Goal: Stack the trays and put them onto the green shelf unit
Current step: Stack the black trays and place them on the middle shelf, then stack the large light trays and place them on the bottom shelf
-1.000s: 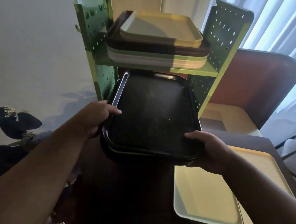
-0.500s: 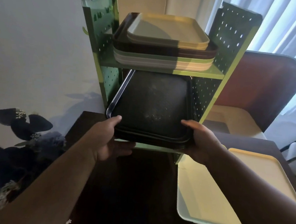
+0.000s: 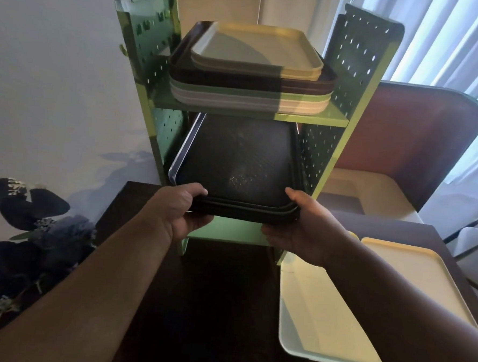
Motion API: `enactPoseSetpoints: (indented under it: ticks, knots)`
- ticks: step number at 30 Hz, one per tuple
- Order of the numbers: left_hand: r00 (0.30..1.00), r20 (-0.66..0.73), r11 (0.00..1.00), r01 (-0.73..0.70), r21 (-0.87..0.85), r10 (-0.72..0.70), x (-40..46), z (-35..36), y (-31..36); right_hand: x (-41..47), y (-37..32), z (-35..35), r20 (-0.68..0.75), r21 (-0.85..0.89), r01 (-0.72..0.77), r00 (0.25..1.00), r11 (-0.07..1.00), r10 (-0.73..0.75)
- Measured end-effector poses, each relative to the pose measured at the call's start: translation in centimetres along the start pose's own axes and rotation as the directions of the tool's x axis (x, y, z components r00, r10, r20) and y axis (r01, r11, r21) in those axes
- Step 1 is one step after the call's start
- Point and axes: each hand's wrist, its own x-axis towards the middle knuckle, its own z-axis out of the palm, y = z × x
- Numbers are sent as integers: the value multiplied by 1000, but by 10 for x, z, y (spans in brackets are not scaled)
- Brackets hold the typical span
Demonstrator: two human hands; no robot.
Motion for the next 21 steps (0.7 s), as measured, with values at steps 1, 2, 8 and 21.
enactPoseSetpoints:
  ticks: [1,2,8,21]
  knots:
    - [1000,3,1000,-9,-8,9,1,2,-2,0,0,-1,-14,20,21,1000,1000,-21]
    - [1000,11,1000,-18,-15,18,1,5,-4,1,0,-1,-30,42,40,999,998,-39]
    - [993,-6,979,-119,-165,120,-12,18,-18,-1,3,-10,-59,164,84,995,983,-75]
    - [988,-54,919,154,363,-144,-6,72,-197,6,70,-167,-366,-115,-130,927,985,79]
